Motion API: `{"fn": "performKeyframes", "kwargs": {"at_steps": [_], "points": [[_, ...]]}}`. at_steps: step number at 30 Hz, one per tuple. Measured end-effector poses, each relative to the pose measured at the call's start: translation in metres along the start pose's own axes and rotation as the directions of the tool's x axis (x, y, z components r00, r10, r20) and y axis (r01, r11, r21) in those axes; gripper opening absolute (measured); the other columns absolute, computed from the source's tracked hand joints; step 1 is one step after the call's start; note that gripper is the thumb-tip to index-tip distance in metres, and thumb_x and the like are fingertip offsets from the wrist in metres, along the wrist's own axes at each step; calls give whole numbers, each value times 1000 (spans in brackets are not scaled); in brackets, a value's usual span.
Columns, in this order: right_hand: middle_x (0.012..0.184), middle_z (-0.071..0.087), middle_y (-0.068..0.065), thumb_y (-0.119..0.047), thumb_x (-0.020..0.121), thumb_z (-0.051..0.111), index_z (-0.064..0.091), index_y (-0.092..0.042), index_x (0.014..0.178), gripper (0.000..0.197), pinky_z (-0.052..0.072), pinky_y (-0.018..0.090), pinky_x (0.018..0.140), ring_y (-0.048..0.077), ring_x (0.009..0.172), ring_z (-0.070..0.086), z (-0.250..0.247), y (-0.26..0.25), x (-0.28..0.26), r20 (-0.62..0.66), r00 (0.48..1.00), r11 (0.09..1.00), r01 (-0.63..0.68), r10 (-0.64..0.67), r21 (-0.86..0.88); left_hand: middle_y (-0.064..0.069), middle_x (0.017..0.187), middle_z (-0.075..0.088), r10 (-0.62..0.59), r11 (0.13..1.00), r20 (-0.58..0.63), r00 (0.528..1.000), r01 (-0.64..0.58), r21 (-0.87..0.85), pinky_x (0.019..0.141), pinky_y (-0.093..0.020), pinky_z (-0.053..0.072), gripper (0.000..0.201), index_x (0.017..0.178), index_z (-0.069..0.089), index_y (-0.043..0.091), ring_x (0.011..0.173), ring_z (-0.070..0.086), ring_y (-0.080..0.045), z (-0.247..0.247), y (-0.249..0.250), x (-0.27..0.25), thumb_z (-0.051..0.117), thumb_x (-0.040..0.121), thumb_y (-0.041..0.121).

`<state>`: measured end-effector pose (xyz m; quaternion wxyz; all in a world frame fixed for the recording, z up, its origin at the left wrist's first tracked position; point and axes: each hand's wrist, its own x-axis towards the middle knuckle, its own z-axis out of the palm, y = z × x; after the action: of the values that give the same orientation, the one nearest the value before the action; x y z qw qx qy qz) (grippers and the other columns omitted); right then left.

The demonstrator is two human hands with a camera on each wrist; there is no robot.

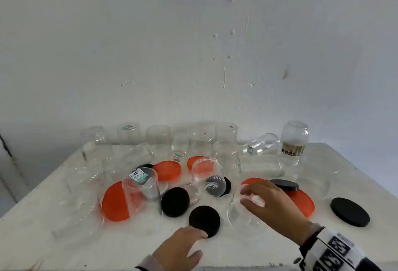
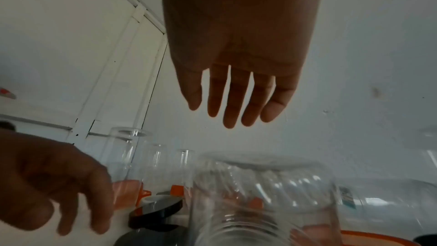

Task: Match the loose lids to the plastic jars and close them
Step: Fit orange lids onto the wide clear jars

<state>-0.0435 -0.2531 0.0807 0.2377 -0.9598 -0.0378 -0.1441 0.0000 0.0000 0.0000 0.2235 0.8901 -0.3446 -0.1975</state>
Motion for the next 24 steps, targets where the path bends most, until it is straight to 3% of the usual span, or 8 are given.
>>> {"fn": "performKeyframes", "kwargs": {"at_steps": [4,9,15,24], "points": [[125,44,-22,-58,84,57,49,-42,127,45,26,29,106,7,121,34,5,6,13,167,985,984,-21,51,-177,8,147,27,1,993,-84,996,9,119,112,-20,22,52,144,30,26,136,24,-8,-12,3,29,47,95,34],[151,15,-12,-68,74,60,17,-48,145,85,22,45,110,21,140,14,14,17,19,383,904,964,-97,189,-247,3,154,15,-72,959,-54,996,84,269,118,-31,16,66,149,18,21,144,9,-16,-9,-1,53,48,92,39],[153,8,-11,-64,70,65,9,-49,146,96,28,52,107,28,140,13,15,21,21,429,876,964,-124,218,-237,2,157,5,-122,930,37,992,101,354,117,-40,21,73,150,11,23,145,3,-21,-6,-3,66,48,90,43],[140,20,-15,-62,64,70,16,-53,142,95,39,41,103,22,130,22,2,44,14,363,919,985,-114,155,-133,2,157,5,-124,899,50,991,91,429,114,-39,25,67,149,14,25,144,6,-20,-7,-2,72,42,92,46]]}}
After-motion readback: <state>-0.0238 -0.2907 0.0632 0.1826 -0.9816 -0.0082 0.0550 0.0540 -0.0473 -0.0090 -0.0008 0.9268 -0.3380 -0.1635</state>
